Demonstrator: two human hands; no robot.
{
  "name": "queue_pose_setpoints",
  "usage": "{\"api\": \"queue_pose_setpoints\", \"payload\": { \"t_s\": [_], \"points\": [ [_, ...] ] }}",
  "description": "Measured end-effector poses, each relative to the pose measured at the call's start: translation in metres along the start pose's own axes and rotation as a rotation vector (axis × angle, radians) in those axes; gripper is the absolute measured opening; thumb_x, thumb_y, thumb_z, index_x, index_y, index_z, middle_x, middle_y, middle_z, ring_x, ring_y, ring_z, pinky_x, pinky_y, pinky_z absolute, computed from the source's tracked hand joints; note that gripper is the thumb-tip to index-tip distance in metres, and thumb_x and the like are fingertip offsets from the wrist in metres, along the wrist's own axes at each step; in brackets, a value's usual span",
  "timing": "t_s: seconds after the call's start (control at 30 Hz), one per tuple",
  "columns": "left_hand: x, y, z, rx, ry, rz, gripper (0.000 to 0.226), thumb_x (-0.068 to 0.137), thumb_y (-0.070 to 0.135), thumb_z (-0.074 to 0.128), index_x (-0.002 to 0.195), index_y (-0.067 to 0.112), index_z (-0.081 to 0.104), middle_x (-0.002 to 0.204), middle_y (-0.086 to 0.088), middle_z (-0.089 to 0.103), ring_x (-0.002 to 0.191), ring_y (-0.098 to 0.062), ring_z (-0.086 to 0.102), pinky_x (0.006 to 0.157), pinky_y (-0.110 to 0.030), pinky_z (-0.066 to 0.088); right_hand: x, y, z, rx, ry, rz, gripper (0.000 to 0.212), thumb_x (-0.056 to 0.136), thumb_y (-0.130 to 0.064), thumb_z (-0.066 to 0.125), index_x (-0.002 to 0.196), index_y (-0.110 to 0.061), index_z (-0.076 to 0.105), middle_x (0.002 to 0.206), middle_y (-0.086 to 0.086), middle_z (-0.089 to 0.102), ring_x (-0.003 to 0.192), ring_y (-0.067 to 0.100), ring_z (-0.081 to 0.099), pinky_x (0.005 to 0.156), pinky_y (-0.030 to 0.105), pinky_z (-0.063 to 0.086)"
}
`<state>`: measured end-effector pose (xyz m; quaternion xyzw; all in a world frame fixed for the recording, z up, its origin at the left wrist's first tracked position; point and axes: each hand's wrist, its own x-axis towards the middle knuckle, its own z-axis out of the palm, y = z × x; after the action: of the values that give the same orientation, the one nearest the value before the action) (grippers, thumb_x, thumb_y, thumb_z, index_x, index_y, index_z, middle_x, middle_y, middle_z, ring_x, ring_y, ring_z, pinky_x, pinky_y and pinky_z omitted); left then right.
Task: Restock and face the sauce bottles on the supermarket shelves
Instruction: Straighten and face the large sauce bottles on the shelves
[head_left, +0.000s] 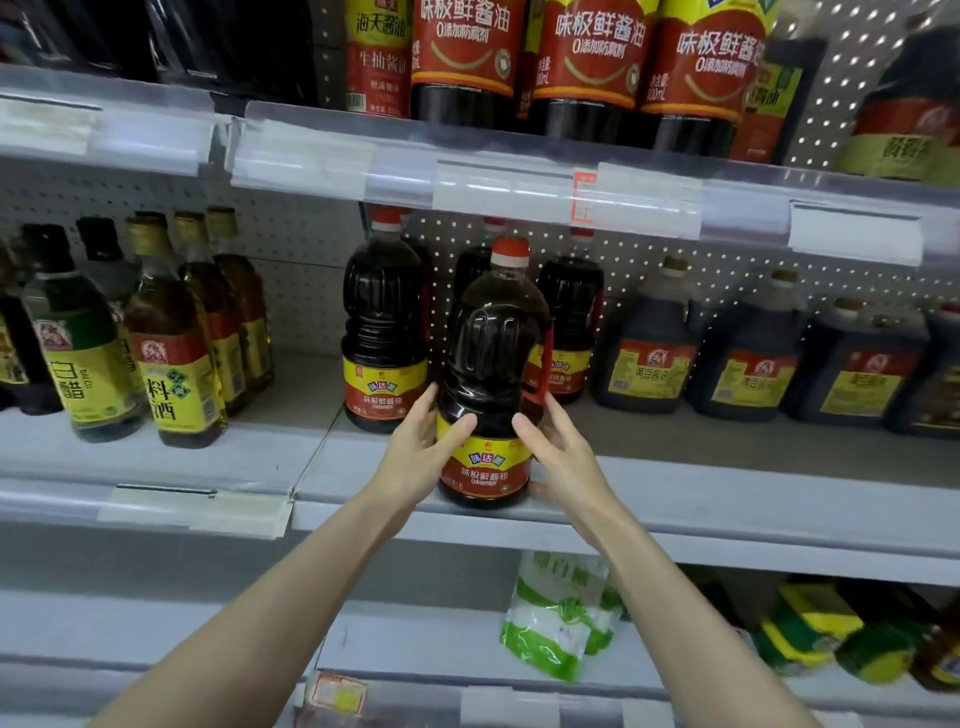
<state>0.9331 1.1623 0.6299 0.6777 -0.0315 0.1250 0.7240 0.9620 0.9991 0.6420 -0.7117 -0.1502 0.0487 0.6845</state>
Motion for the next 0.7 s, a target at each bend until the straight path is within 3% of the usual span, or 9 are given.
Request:
{"api": "queue_pose_setpoints", "payload": {
  "t_s": [0.1,0.23,0.37,0.53,0.7],
  "points": [
    [0.001,-0.009,0.001,-0.004,0.017,0.014,0.058,0.091,0.022,0.061,0.136,0.043,0.03,0.115,0.023,0.055,0.109,0.005,0.055,0.08,-0.013,0.049,-0.001,0.009,0.0,0.004,0.009,-0.016,0.059,0.094,-0.032,0.057,0.146,-0.04,0.029,0.119,-0.029,0.051,0.107,-0.009,0.051,0.096,0.029,0.047],
    [0.006,-0.011,0.004,-0.013,0.059,0.005,0.053,0.091,0.02,0.062,0.126,0.046,0.032,0.104,0.03,0.051,0.093,0.015,0.054,0.074,-0.013,0.049,0.007,0.012,-0.001,0.024,0.019,-0.014,0.061,0.095,-0.031,0.057,0.148,-0.035,0.028,0.13,-0.018,0.051,0.107,-0.006,0.053,0.092,0.028,0.048],
    [0.019,-0.012,0.003,-0.014,0.084,-0.016,0.059,0.091,0.024,0.063,0.142,0.03,0.036,0.117,0.018,0.054,0.106,0.0,0.054,0.087,-0.025,0.049,0.024,0.018,-0.001,0.045,0.058,0.035,0.066,0.092,-0.035,0.06,0.15,-0.029,0.029,0.144,-0.007,0.046,0.125,0.012,0.05,0.095,0.031,0.047],
    [0.044,-0.022,-0.001,0.03,0.108,-0.046,0.064,0.087,0.033,0.067,0.143,0.023,0.04,0.131,0.002,0.059,0.116,-0.015,0.059,0.093,-0.038,0.053,0.048,0.023,-0.001,0.037,0.089,0.048,0.058,0.093,-0.035,0.06,0.145,-0.03,0.036,0.123,-0.007,0.06,0.106,0.01,0.06,0.085,0.03,0.052],
    [0.066,-0.027,-0.001,0.072,0.13,-0.029,0.067,0.086,0.037,0.068,0.145,0.025,0.038,0.129,0.002,0.059,0.111,-0.014,0.06,0.091,-0.039,0.054,0.071,0.03,-0.003,0.058,0.108,0.056,0.061,0.092,-0.037,0.061,0.146,-0.034,0.035,0.124,-0.006,0.06,0.111,0.016,0.06,0.097,0.044,0.051]
  ]
}}
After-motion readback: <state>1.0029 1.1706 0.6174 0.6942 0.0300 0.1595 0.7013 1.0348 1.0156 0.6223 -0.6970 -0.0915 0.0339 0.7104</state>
